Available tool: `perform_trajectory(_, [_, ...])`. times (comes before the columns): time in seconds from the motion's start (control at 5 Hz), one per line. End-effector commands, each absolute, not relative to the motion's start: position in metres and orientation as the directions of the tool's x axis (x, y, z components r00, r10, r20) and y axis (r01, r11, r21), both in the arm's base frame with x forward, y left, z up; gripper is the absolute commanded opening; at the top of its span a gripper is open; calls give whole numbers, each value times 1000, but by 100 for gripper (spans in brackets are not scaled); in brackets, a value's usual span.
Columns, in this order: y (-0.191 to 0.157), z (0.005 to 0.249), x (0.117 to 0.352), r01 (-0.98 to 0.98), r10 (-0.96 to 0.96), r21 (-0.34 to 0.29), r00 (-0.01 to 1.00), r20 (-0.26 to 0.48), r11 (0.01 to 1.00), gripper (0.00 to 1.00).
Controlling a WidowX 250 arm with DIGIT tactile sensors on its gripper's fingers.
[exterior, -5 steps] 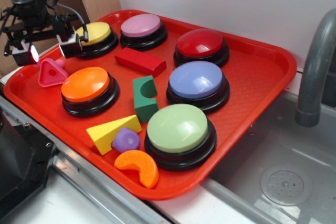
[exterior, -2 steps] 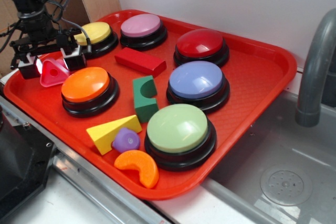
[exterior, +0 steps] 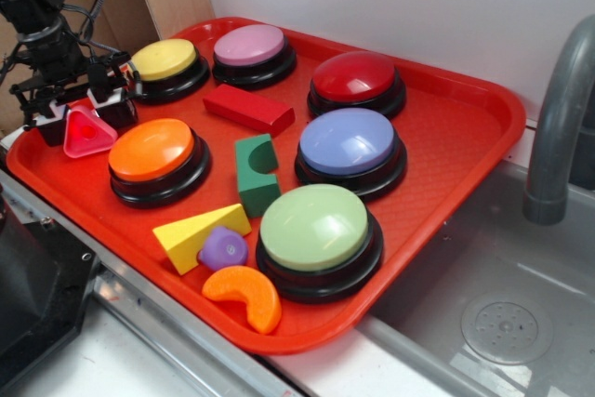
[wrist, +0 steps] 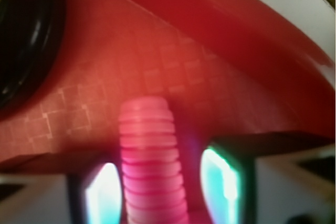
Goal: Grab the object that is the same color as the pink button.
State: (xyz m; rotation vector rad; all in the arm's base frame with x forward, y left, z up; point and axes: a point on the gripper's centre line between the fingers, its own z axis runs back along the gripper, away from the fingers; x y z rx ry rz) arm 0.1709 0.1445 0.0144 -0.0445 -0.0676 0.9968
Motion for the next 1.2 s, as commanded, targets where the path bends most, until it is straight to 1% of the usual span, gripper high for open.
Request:
perform_trajectory(0.0, [136,37,173,-807,812,-90,577,91,583,0])
perform_trajectory(0.2, [107,77,189,-688,682,-11,716,147,725,0])
perform_trajectory(0.4, [72,111,199,-528,527,-34,840,128,849,0])
perform_trajectory(0.6, [36,129,201,-387,393,-76,913,106,919,0])
perform_trajectory(0.8, [2,140,194,-264,278,-122,953,119,957,0])
perform_trajectory(1.0, [-5,140,187,-263,274,-102,955,115,959,0])
